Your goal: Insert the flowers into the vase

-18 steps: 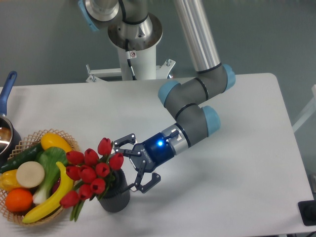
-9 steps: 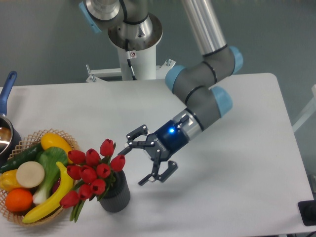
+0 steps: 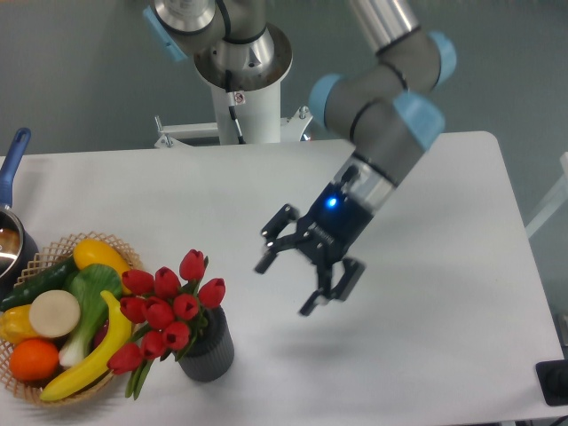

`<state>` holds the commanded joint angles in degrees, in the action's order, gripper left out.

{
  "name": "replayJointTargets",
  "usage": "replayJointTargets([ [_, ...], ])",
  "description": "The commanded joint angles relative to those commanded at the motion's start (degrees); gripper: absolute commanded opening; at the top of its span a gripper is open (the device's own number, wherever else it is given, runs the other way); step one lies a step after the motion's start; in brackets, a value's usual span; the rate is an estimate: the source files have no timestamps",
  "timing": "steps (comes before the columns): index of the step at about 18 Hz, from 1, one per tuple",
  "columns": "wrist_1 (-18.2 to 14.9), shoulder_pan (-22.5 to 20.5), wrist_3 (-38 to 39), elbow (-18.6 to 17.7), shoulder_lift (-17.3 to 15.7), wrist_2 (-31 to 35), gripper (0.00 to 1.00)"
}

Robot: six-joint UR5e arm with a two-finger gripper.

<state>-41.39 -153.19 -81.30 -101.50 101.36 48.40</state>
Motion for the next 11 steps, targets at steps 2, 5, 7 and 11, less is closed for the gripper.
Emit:
replayJointTargets([
  [2, -0.1, -1.1, -0.4, -2.0, -5.3, 7.9, 1.00],
  [5, -3.5, -2.0, -0.4, -1.8, -9.8, 17.1, 1.00],
  [7, -4.7, -2.1, -0.5, -1.3, -10.8, 19.1, 1.00],
  [11, -14.6, -7.4, -13.8, -0.2, -13.5, 19.8, 1.00],
])
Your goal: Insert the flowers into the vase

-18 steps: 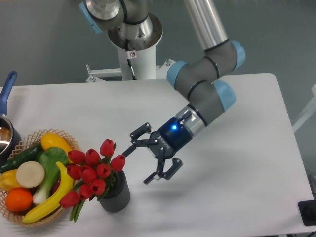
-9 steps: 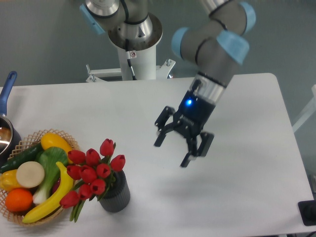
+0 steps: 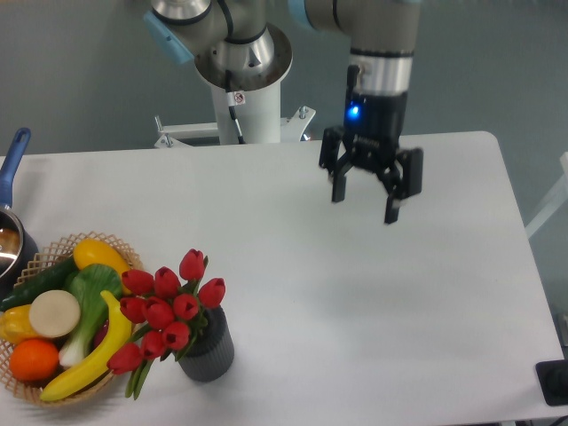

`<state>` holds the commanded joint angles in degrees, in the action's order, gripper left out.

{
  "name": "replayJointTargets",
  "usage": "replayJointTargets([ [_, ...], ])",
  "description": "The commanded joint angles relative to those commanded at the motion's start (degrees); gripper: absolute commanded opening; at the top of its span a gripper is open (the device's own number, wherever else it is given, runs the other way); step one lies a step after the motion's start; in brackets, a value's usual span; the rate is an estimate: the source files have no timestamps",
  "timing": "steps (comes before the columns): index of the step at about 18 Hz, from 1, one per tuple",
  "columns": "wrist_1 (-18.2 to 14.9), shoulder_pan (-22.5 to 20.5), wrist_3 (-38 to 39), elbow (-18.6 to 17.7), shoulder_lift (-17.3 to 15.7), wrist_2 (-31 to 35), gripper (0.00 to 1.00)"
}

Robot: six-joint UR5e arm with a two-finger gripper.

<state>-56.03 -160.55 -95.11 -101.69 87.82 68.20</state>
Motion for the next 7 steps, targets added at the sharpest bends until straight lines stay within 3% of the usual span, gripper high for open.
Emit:
replayJointTargets([
  [3, -6.4, -4.0, -9.6, 0.1, -1.9, 0.4, 1.00],
  [7, -7.3, -5.6, -10.4, -0.3, -2.7, 0.2, 1.00],
])
